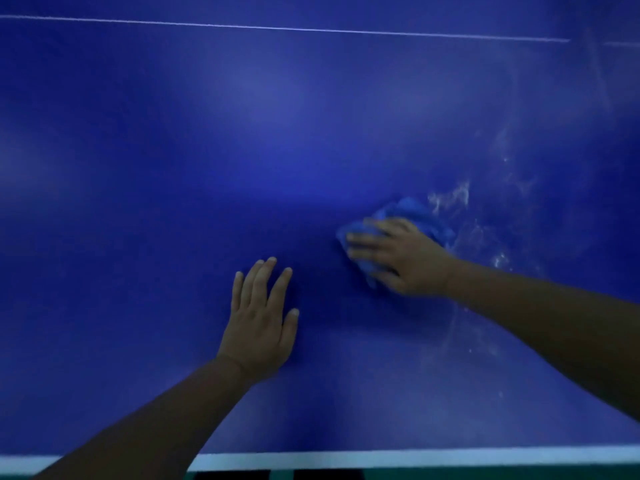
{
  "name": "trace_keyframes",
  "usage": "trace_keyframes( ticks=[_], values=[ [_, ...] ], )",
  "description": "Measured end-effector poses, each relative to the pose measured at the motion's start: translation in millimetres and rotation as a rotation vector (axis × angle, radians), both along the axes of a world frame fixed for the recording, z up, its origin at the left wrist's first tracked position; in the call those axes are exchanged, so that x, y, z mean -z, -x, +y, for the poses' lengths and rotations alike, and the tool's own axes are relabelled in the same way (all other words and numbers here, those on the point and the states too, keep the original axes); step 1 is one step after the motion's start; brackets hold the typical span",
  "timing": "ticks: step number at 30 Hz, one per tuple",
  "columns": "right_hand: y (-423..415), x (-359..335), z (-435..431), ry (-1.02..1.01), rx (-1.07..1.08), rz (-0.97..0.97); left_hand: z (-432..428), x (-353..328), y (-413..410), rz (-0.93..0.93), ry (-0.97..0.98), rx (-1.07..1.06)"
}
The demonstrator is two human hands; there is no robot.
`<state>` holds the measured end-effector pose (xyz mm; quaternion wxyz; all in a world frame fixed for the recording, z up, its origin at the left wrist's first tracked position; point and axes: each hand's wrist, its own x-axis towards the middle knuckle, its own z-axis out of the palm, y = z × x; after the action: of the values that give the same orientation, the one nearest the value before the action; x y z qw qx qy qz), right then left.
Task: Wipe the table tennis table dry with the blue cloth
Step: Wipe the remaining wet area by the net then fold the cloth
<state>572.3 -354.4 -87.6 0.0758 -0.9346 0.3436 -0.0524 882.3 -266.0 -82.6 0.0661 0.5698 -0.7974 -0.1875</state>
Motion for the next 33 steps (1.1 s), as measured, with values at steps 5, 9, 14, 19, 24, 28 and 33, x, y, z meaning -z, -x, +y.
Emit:
trace_keyframes(
  ticks=[5, 9, 14, 19, 24, 28, 33],
  values=[
    [-78.8, 6.4, 99.5, -0.061, 0.547, -0.079, 16.1, -0.2, 0.5, -0.007, -0.028, 0.136],
    [-55.9, 0.4, 230.1, -0.032, 0.679, 0.033, 28.5, -3.2, 1.2, -0.051, -0.037, 0.375],
    [-27.9, -21.5, 249.3, -0.102, 1.822, -0.014, 51.8, -7.6, 11.4, -0.084, -0.085, 0.499],
    [-169.7, -11.8, 209.9, -0.092, 1.496, -0.043, 52.6, -8.0, 17.2, -0.101, -0.067, 0.526],
    [-112.1, 5.6, 236.5, -0.046, 1.676, -0.004, 37.9, -2.2, 14.5, -0.139, -0.018, 0.627],
    [15.9, -12.0, 285.6, -0.131, 2.334, -0.093, 37.4, -3.9, 22.6, -0.142, -0.006, 0.634],
    [-22.2, -39.5, 265.2, 0.014, 2.375, -0.326, 47.5, -6.3, 29.7, -0.111, -0.074, 0.523]
  ],
)
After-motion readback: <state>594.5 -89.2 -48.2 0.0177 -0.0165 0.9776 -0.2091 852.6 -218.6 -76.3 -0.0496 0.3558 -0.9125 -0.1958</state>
